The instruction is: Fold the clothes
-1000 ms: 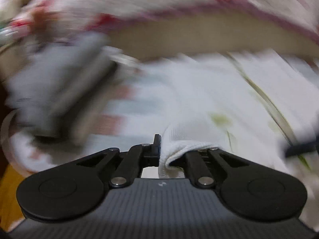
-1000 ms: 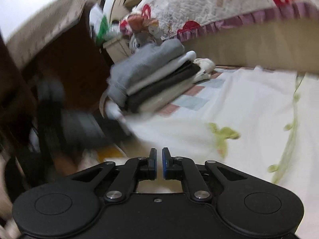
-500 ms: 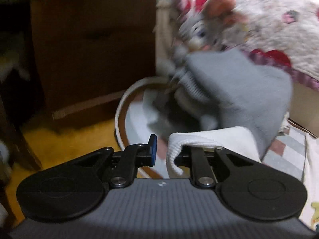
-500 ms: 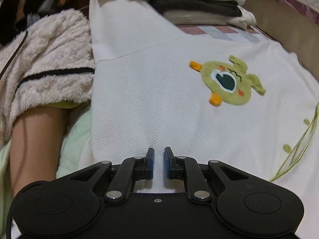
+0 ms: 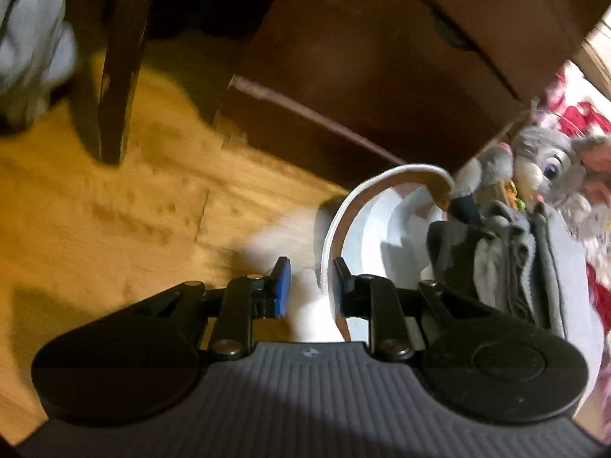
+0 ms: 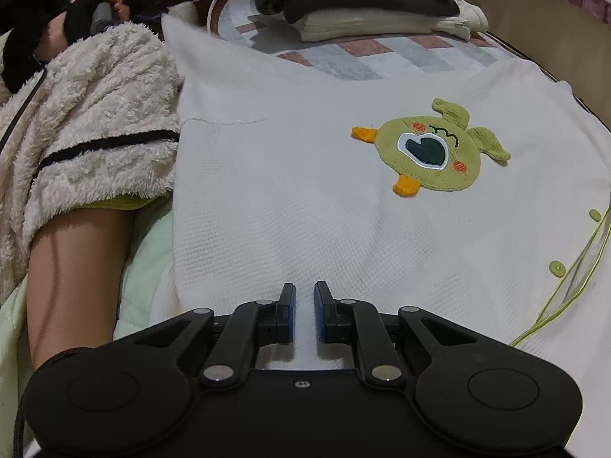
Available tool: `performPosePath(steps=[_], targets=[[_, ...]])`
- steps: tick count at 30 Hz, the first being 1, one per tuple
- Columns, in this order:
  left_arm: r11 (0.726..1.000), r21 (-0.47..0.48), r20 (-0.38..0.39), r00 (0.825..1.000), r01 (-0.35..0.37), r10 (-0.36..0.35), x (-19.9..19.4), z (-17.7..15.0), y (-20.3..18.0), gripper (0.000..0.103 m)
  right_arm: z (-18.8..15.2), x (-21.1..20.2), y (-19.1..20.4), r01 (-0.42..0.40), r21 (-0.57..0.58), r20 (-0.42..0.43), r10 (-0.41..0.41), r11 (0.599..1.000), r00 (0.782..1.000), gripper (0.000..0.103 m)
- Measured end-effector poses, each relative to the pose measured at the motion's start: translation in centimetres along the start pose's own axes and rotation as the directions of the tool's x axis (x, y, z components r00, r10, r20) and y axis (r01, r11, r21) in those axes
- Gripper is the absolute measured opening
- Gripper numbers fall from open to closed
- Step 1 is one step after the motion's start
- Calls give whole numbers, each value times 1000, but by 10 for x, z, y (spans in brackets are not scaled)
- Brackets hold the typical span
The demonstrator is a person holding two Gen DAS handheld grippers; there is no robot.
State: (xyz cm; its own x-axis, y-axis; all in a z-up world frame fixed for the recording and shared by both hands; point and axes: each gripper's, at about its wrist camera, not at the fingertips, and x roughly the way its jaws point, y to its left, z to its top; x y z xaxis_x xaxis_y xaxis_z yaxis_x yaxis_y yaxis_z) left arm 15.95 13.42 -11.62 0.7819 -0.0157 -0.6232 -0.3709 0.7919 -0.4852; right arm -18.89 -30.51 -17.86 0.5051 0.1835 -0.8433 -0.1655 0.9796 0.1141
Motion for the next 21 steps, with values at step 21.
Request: performPosePath(steps=[21], targets=[[518,594,-558,779,615,-285,-72,-220,-311,54,139,-158,-92,253,281,-230,-191,926,954,49]])
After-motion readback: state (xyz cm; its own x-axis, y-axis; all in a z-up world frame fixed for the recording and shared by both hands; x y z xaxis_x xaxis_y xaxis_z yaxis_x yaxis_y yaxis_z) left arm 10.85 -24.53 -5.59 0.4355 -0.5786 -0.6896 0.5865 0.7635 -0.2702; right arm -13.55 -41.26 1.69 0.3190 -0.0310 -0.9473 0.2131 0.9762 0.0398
